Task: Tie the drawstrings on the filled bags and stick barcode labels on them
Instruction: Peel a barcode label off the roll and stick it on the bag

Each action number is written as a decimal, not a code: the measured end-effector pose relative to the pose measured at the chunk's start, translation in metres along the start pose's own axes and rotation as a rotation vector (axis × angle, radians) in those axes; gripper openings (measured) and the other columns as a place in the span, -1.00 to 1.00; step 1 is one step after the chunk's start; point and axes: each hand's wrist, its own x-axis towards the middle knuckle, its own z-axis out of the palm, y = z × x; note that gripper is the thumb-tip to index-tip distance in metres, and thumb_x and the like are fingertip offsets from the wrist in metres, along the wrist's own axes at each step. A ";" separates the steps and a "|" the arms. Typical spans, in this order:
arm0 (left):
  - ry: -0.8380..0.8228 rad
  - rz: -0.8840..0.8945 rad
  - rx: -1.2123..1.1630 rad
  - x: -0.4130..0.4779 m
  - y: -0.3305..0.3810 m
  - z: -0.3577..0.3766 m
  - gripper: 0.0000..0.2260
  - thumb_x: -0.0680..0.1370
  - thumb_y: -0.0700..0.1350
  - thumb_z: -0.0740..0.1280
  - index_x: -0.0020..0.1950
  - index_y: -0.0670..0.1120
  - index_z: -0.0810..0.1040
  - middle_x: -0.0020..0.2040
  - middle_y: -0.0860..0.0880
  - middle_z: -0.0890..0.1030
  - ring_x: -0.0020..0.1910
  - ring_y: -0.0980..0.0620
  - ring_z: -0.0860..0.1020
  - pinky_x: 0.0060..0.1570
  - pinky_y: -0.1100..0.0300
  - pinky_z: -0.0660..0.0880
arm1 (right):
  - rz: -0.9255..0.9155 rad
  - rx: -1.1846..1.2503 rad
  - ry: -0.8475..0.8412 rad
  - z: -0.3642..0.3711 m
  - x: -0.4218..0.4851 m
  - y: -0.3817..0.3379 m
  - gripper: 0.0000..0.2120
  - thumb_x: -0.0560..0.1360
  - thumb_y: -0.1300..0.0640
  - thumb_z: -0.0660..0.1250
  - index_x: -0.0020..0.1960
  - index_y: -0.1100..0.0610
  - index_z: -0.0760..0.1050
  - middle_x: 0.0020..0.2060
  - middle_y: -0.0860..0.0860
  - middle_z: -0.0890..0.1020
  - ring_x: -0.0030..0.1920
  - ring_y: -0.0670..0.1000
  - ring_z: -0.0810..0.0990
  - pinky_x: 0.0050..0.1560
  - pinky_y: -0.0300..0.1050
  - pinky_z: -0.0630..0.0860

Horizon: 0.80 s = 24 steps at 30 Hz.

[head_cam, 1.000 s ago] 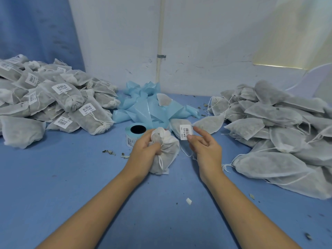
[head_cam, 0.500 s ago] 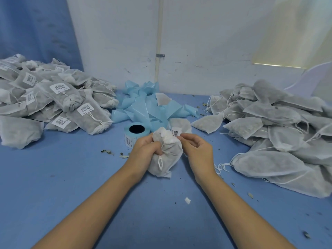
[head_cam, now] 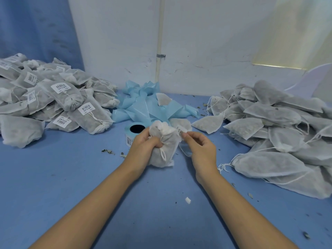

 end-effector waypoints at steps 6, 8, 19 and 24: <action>0.244 0.093 -0.149 0.006 0.004 0.003 -0.76 0.53 -0.30 0.32 0.05 0.04 0.52 -0.05 0.10 0.65 -0.09 0.21 0.62 -0.16 0.36 0.53 | 0.290 0.440 -0.020 0.003 -0.002 -0.008 -0.99 0.49 0.21 0.37 -0.11 0.13 0.56 -0.35 -0.07 0.63 -0.39 -0.15 0.54 -0.42 -0.35 0.39; 0.270 0.139 -0.138 0.006 0.004 0.003 -0.75 0.54 -0.28 0.31 0.08 0.06 0.50 0.01 0.08 0.63 -0.03 0.19 0.61 -0.06 0.33 0.54 | 0.406 0.604 -0.134 0.006 -0.005 -0.013 -0.98 0.41 0.21 0.39 -0.16 0.14 0.56 -0.40 -0.06 0.58 -0.46 -0.13 0.47 -0.51 -0.34 0.30; 0.243 0.200 -0.092 0.004 0.006 0.010 -0.81 0.57 -0.25 0.28 0.06 0.04 0.45 -0.03 0.07 0.61 -0.01 0.13 0.59 0.02 0.21 0.53 | 0.460 0.292 -0.325 0.015 -0.014 -0.004 -0.95 0.49 0.21 0.38 -0.07 0.18 0.60 -0.35 -0.05 0.61 -0.41 -0.15 0.44 -0.48 -0.36 0.31; 0.227 0.162 -0.119 0.003 0.006 0.010 -0.83 0.57 -0.21 0.29 0.11 0.01 0.46 -0.01 0.07 0.62 -0.03 0.14 0.60 0.00 0.22 0.53 | 0.356 0.119 -0.285 0.018 -0.016 -0.002 -0.87 0.45 0.08 0.46 -0.21 0.11 0.59 -0.40 -0.09 0.59 -0.42 -0.14 0.46 -0.45 -0.33 0.35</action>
